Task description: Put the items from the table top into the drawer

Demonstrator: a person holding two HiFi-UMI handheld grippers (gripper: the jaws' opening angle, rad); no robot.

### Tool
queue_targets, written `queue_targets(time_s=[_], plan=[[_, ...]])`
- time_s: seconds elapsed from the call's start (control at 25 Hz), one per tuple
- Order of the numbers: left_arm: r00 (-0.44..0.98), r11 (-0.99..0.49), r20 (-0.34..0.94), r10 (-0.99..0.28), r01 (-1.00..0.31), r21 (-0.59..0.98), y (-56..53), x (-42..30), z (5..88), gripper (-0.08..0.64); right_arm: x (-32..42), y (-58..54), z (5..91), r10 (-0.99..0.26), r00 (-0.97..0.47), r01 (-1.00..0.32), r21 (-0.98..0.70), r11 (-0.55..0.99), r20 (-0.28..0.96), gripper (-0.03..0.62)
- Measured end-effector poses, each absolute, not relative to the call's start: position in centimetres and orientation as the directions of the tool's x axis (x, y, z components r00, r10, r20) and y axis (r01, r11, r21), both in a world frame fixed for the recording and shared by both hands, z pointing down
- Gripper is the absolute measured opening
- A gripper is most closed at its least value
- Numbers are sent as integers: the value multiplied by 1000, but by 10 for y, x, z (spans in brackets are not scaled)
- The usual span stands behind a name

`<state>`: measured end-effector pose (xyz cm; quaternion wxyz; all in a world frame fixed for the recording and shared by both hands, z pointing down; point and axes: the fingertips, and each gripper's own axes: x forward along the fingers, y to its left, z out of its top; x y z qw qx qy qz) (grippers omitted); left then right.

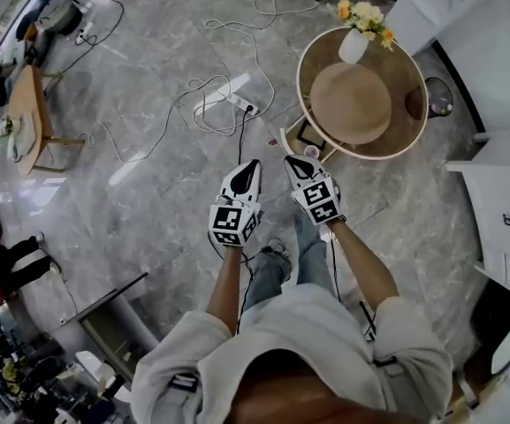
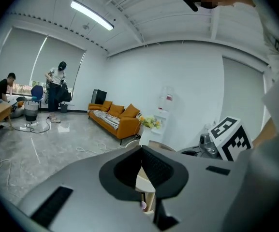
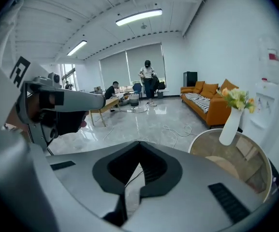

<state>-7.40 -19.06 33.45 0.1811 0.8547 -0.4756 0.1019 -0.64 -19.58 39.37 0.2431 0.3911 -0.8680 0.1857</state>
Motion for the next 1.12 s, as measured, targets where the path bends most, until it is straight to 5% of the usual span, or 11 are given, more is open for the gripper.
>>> queue_targets(time_s=[0.56,1.12], plan=[[554,-543,180,-812,-832,110,-71,-112,104,15,-22,-75,154,-758,-531,-826,-33,562,380,23],[553,-552,141,-821,-832,47,-34,-77,66,15,60,-36,98,-842,-448,-883,0,469,301,23]])
